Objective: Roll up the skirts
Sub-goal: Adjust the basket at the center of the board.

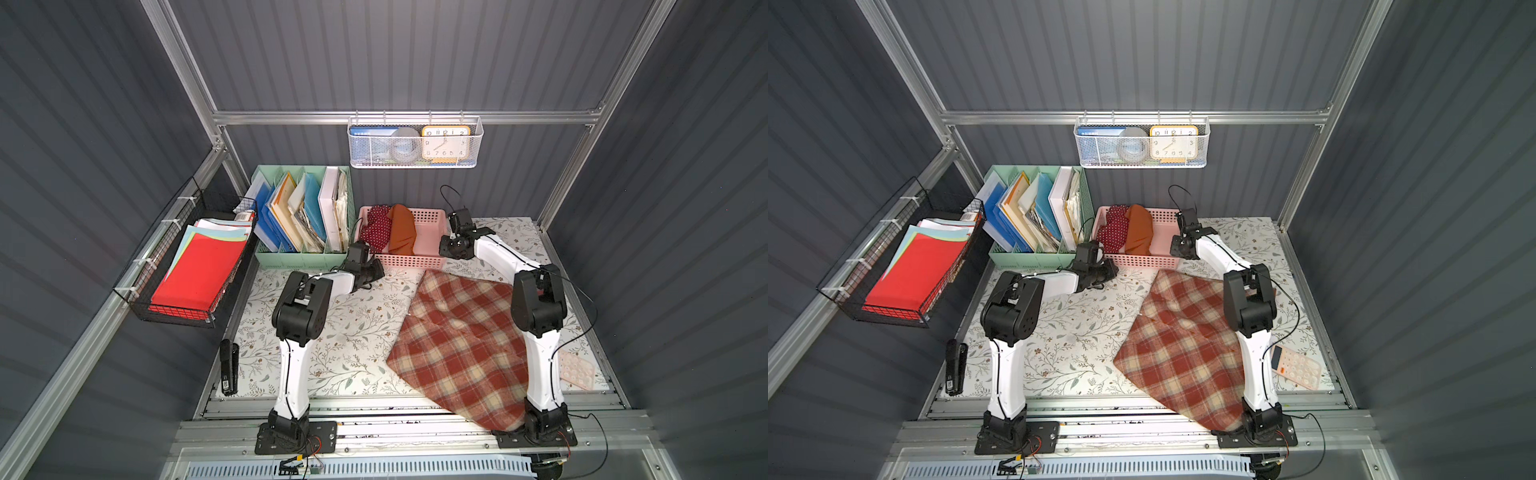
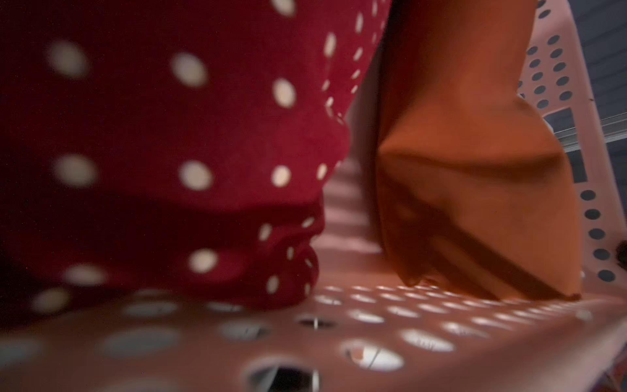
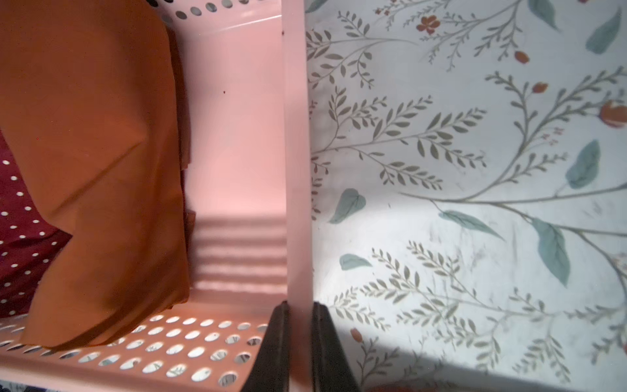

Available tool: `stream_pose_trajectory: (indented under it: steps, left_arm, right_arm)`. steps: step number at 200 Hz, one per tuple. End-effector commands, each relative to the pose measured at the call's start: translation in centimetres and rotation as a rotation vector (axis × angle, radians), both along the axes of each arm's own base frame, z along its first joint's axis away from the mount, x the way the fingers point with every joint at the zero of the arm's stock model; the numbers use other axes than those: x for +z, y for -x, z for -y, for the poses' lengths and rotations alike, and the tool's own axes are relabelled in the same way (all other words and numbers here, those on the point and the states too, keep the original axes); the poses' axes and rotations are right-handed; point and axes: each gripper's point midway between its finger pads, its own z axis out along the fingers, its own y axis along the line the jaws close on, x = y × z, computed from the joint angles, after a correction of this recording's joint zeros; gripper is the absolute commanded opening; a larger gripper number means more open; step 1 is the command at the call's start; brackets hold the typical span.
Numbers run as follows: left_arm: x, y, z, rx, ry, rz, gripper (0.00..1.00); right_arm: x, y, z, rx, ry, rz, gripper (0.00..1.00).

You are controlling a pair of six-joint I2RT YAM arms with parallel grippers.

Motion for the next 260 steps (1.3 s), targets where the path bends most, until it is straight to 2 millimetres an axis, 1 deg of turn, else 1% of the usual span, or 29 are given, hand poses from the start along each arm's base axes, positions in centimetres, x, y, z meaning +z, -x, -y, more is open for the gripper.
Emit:
stream_pose_trajectory:
  steps: [1,6,13,22,30,34,45,46,49,60,75,85,100,108,115,123,130,137,148,154,161,164,172,179,190,208,221,235,260]
  left_arm:
    - [1.6,-2.1,1.0,-0.049,0.012,0.063,0.00]
    - [1.7,-2.5,0.9,-0.043,0.010,0.070,0.00]
    - [1.9,-2.8,0.7,-0.037,0.008,0.077,0.00]
    - [2.4,-2.8,0.8,-0.041,0.019,0.083,0.00]
    - [2.9,-2.4,1.0,-0.063,0.027,0.094,0.00]
    - [3.1,-2.1,1.0,-0.067,0.028,0.100,0.02]
    - [4.4,-1.2,1.3,-0.074,0.064,0.133,0.13]
    - [4.0,-0.7,1.3,-0.075,0.064,0.122,0.14]
    - [3.5,0.1,1.3,-0.075,0.068,0.108,0.19]
    - [4.3,1.9,1.5,-0.089,0.093,0.119,0.45]
    - [6.0,4.2,2.2,-0.123,0.123,0.156,0.62]
    - [7.3,5.4,3.3,-0.172,0.140,0.190,0.71]
    - [8.6,6.9,5.2,-0.239,0.116,0.220,0.80]
    - [9.2,7.5,6.5,-0.280,0.102,0.237,0.83]
    - [9.4,7.9,7.5,-0.309,0.091,0.244,0.85]
    - [9.8,8.6,9.3,-0.380,0.109,0.253,0.86]
    - [9.9,8.9,10.8,-0.430,0.115,0.262,0.85]
    - [9.1,8.9,12.1,-0.473,0.100,0.247,0.81]
    - [7.3,8.5,13.7,-0.519,0.075,0.201,0.71]
    - [6.5,8.2,14.2,-0.527,0.079,0.185,0.63]
    - [5.2,8.1,14.5,-0.527,0.087,0.169,0.48]
    - [6.0,7.3,14.9,-0.521,0.094,0.192,0.40]
    - [5.1,6.5,14.9,-0.496,0.089,0.182,0.22]
    - [4.8,5.9,15.2,-0.488,0.091,0.186,0.14]
    - [4.2,4.7,15.5,-0.476,0.082,0.194,0.06]
    - [4.0,2.9,16.0,-0.451,0.073,0.224,0.05]
    - [4.4,2.3,16.2,-0.438,0.084,0.250,0.07]
    - [5.1,1.1,16.1,-0.406,0.067,0.299,0.13]
    - [5.7,-1.0,16.7,-0.392,0.053,0.353,0.23]
  right_arm:
    - [-1.8,-1.9,0.6,0.028,0.020,-0.045,0.29]
    - [-1.8,-1.9,0.8,0.025,0.029,-0.067,0.38]
    - [-1.8,-2.1,1.0,0.025,0.047,-0.076,0.47]
    - [-1.5,-1.9,1.8,0.010,0.086,-0.073,0.53]
    - [-0.7,-1.5,2.6,-0.009,0.111,-0.057,0.57]
    - [-0.2,-1.2,2.9,-0.015,0.117,-0.045,0.58]
    - [1.6,-0.1,3.4,-0.018,0.118,0.001,0.61]
    - [1.8,0.0,3.4,-0.019,0.117,0.005,0.61]
    - [2.2,0.5,3.6,-0.022,0.116,0.015,0.62]
    - [4.2,2.1,4.2,-0.040,0.109,0.065,0.65]
    - [5.9,4.7,5.5,-0.083,0.115,0.084,0.66]
    - [6.1,7.0,6.6,-0.127,0.127,0.053,0.66]
    - [5.8,9.9,8.0,-0.176,0.143,0.042,0.66]
    - [5.6,10.9,8.4,-0.178,0.141,0.057,0.66]
    - [5.9,11.0,8.3,-0.164,0.133,0.098,0.67]
    - [6.0,11.6,8.4,-0.157,0.133,0.101,0.67]
    - [5.9,12.7,8.7,-0.159,0.143,0.058,0.67]
    - [5.6,14.2,9.3,-0.177,0.166,0.002,0.66]
    - [5.3,15.8,10.1,-0.206,0.179,-0.021,0.65]
    - [5.1,16.6,10.2,-0.211,0.161,-0.017,0.65]
    - [5.1,17.4,10.0,-0.210,0.131,-0.004,0.65]
    - [5.2,17.8,9.9,-0.206,0.119,0.002,0.65]
    - [5.5,18.6,9.8,-0.204,0.090,0.012,0.65]
    - [6.3,19.3,9.5,-0.200,0.062,0.029,0.64]
    - [6.7,20.3,9.0,-0.175,0.018,0.033,0.64]
    - [7.2,21.4,8.8,-0.159,-0.006,0.047,0.64]
    - [7.2,22.1,8.7,-0.147,-0.010,0.048,0.65]
    - [7.1,22.7,8.7,-0.140,-0.008,0.046,0.65]
    - [5.9,23.2,8.9,-0.139,0.006,0.013,0.65]
